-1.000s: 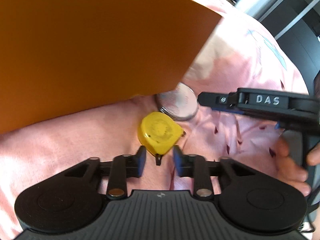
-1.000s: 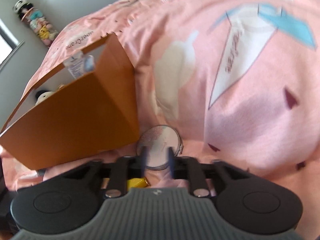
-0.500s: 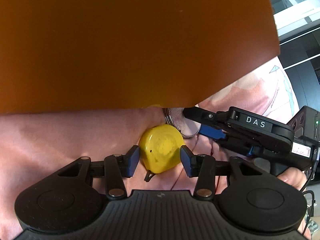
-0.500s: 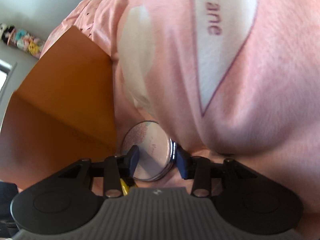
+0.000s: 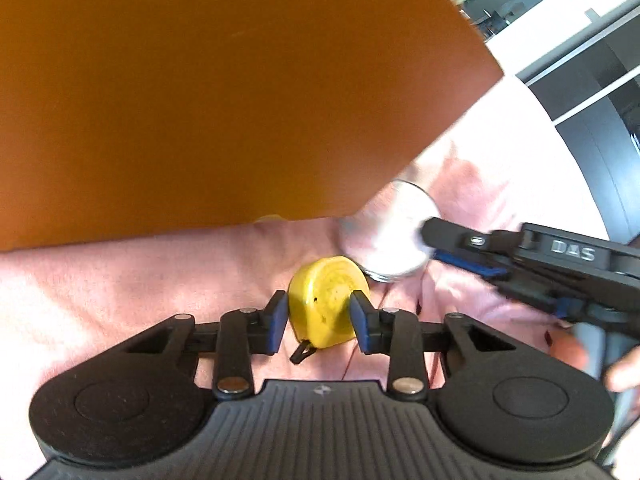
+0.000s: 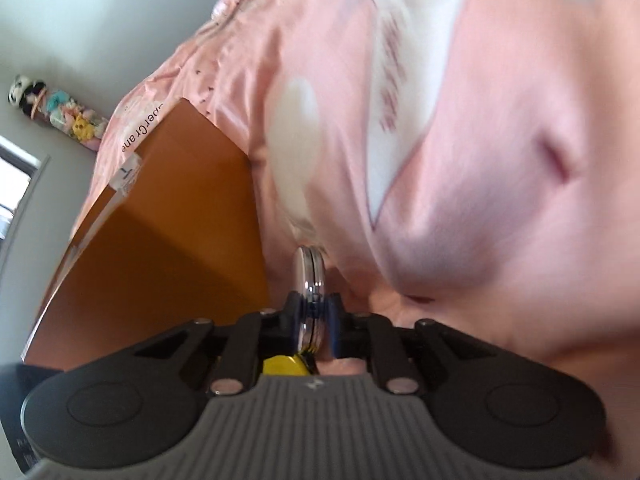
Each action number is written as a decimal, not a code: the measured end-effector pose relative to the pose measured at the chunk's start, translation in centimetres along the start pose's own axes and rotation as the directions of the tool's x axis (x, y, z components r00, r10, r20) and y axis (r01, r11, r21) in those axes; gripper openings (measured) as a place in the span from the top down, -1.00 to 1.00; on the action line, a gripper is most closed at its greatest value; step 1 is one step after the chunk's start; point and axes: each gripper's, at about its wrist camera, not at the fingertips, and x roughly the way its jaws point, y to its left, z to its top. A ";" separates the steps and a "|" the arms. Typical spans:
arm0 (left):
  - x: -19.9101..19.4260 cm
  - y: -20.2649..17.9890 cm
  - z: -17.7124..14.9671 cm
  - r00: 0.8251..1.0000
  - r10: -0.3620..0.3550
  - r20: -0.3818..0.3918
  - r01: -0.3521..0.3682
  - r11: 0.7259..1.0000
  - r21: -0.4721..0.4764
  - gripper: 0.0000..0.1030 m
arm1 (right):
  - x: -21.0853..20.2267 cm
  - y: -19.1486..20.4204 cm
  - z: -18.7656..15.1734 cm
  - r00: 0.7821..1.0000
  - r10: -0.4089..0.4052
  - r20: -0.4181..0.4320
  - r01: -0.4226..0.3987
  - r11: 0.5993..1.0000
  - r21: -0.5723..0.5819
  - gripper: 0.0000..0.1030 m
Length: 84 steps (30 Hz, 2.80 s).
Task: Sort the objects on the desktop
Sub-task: 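Grasp the yellow tape measure with the left tool while the right tool grasps the round mirror, then carry the tape measure and mirror over the orange box, then lower the tape measure and mirror into the box and open both tools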
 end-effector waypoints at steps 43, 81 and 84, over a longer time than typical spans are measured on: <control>-10.9 -3.5 0.0 0.987 -0.097 0.129 0.079 0.987 0.138 0.57 | -9.7 8.1 -1.3 0.975 0.040 0.219 0.018 0.966 -0.257 0.72; -10.3 3.4 12.5 0.986 0.154 0.055 -0.153 0.988 -0.023 0.57 | 6.0 19.6 6.5 0.998 -0.055 -0.044 0.020 0.821 -0.571 0.72; -9.8 3.5 12.5 0.984 0.177 0.031 -0.177 0.984 -0.024 0.57 | 6.8 19.8 6.4 0.995 -0.085 -0.061 0.033 0.805 -0.592 0.72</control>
